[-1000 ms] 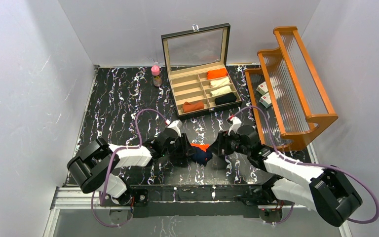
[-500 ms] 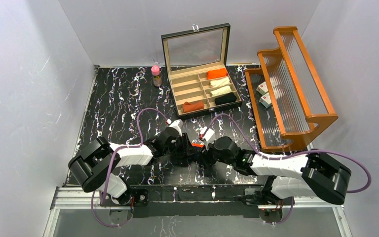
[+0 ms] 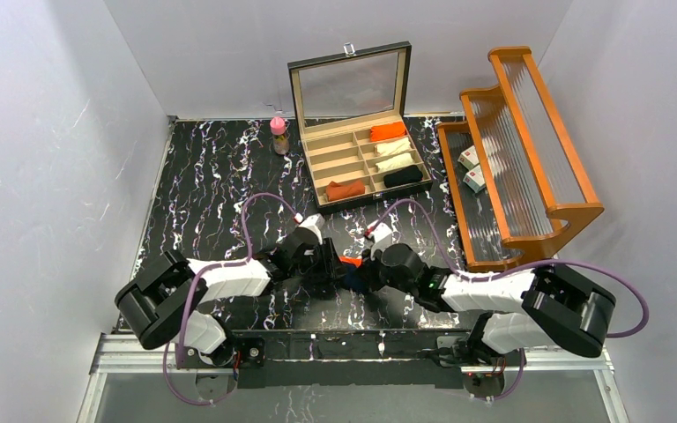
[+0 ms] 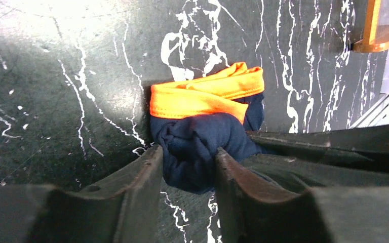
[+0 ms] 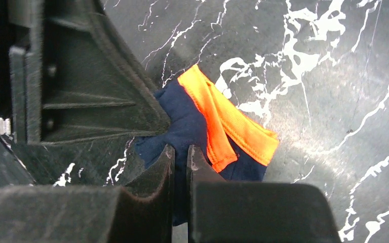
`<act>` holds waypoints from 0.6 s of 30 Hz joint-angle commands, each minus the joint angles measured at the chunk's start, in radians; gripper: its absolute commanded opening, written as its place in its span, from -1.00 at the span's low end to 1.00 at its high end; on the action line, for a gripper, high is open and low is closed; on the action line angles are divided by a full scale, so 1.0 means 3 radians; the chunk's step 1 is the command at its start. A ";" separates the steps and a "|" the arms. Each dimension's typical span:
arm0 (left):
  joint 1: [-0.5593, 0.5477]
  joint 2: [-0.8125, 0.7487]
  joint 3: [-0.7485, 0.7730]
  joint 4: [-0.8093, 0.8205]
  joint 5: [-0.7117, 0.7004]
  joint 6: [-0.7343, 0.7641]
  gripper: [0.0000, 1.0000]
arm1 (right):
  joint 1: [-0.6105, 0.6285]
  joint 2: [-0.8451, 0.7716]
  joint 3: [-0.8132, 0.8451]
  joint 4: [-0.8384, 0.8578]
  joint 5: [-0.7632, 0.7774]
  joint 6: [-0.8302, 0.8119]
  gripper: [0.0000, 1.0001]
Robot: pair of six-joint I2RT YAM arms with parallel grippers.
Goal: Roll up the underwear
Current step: Roll the underwear to the center of the board.
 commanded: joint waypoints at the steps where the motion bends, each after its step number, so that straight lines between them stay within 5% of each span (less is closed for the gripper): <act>1: -0.0028 -0.0084 -0.0152 -0.0585 -0.0071 0.0111 -0.04 | -0.0234 0.0038 -0.0366 -0.0123 -0.0238 0.0871 -0.85; 10: -0.0028 -0.0330 -0.0360 -0.0006 0.0013 -0.0126 0.30 | -0.0912 0.0388 -0.0358 -0.0114 -0.1296 0.1218 -0.84; 18: -0.0028 -0.0245 -0.0714 0.0818 -0.0150 -0.0611 0.53 | -0.1213 0.0774 -0.0374 -0.0028 -0.1672 0.1335 -0.89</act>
